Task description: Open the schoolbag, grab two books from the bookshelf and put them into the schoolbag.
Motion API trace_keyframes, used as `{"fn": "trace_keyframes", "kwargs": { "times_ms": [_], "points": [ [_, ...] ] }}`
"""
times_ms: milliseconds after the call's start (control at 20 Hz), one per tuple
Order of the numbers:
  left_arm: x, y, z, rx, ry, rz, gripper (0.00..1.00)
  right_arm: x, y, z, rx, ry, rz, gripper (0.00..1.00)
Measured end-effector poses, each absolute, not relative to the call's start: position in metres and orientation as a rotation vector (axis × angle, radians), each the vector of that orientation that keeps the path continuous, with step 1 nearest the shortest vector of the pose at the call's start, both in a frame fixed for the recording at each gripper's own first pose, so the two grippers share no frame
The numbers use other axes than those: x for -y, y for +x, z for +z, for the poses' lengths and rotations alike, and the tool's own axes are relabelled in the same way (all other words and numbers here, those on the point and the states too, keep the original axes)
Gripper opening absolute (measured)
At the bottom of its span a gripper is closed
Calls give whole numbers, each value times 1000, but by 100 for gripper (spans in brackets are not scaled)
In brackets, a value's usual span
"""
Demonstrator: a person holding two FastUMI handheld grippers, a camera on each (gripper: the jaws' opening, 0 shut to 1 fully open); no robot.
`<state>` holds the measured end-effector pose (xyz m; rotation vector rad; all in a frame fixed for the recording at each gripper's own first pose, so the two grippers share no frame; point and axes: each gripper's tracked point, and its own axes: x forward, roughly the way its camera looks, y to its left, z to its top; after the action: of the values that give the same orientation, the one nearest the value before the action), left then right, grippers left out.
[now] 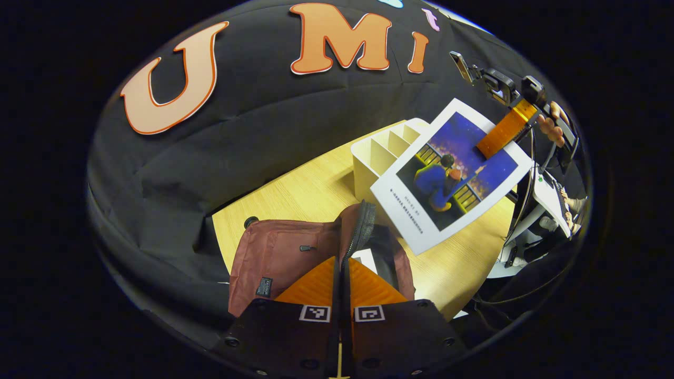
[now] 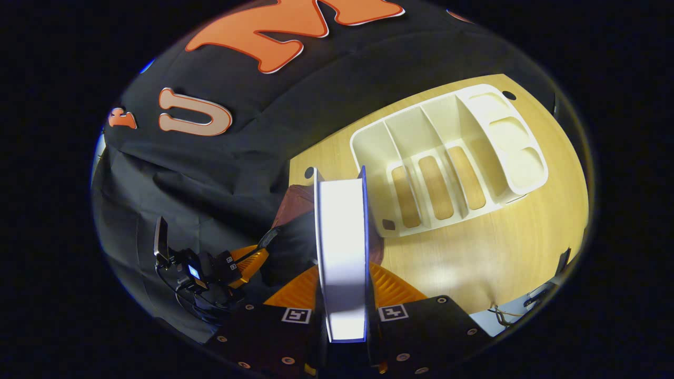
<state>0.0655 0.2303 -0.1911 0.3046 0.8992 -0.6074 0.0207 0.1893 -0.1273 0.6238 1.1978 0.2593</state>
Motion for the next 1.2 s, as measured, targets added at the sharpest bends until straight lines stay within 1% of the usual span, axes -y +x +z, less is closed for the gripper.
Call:
{"fn": "trace_keyframes", "kwargs": {
  "times_ms": [150,400,550,650,1000,1200],
  "points": [
    [-229,67,-190,-900,299,-599,3,-211,8,-154,-1218,680,265,31],
    [-228,64,-188,-900,298,-599,3,-244,6,-211,-1250,774,211,31],
    [-224,62,-185,-893,300,-604,3,-265,6,-222,-1231,806,222,31],
    [-219,60,-181,-887,301,-616,3,-290,11,-230,-1198,832,258,31],
    [-202,52,-170,-862,298,-659,3,-333,11,-258,-1169,1002,256,31],
    [-194,48,-165,-846,323,-691,2,-363,21,-279,-1140,1025,272,31]
  ]
}}
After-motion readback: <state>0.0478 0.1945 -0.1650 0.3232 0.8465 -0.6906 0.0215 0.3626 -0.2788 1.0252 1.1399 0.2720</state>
